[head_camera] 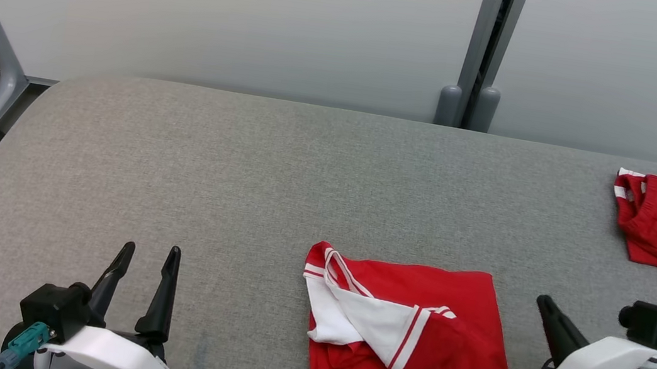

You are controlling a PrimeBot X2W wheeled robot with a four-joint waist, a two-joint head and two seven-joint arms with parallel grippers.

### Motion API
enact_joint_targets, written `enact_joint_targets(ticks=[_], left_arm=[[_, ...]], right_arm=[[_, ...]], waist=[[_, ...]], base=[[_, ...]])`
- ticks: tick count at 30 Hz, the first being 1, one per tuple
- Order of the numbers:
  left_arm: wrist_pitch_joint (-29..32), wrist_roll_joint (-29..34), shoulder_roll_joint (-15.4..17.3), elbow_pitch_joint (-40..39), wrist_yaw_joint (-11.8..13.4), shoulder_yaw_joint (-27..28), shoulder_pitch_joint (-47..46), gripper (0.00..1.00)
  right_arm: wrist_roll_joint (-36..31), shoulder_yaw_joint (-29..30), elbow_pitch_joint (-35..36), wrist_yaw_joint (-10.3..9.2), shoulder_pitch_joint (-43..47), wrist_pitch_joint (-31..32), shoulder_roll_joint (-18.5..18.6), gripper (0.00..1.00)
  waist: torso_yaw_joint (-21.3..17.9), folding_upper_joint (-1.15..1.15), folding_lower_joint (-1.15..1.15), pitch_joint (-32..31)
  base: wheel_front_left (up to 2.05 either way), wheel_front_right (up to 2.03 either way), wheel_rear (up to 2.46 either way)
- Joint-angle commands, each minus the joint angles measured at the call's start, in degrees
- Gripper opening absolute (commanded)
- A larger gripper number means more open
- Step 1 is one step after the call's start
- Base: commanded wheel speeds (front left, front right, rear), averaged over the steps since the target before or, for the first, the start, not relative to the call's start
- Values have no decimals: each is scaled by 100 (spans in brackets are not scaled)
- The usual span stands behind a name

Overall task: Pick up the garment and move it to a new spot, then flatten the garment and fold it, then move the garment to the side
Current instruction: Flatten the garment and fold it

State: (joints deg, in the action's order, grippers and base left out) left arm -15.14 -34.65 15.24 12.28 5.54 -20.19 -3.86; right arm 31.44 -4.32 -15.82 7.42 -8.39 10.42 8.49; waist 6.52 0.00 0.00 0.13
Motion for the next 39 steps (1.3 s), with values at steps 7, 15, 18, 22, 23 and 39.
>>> enact_joint_targets(ticks=[7,15,18,22,23,39], left_arm=[[-2,33,12,87,-47,5,-128,100],[19,34,14,170,-50,-45,-122,100],[20,17,55,168,-18,-27,-45,100],[31,5,60,141,0,-56,21,100],[37,2,62,134,-2,-63,24,100],[26,-63,69,68,81,-26,80,100]], right_arm=[[-101,-289,-1221,14,-388,-39,-219,0],[203,-1046,-2101,14,-492,-257,-383,0],[430,-1509,-1944,14,-311,-304,-403,0],[673,-2187,-1599,14,-113,-269,-382,0],[713,-2325,-1501,14,-66,-266,-365,0],[1182,-3022,-369,14,-262,-309,215,0]], waist=[[247,0,0,26],[600,0,0,-87],[695,0,0,-133],[749,0,0,-135],[758,0,0,-133],[517,0,0,-133]], base=[[0,0,0],[0,0,0],[0,0,0],[0,0,0],[0,0,0],[0,0,0]])
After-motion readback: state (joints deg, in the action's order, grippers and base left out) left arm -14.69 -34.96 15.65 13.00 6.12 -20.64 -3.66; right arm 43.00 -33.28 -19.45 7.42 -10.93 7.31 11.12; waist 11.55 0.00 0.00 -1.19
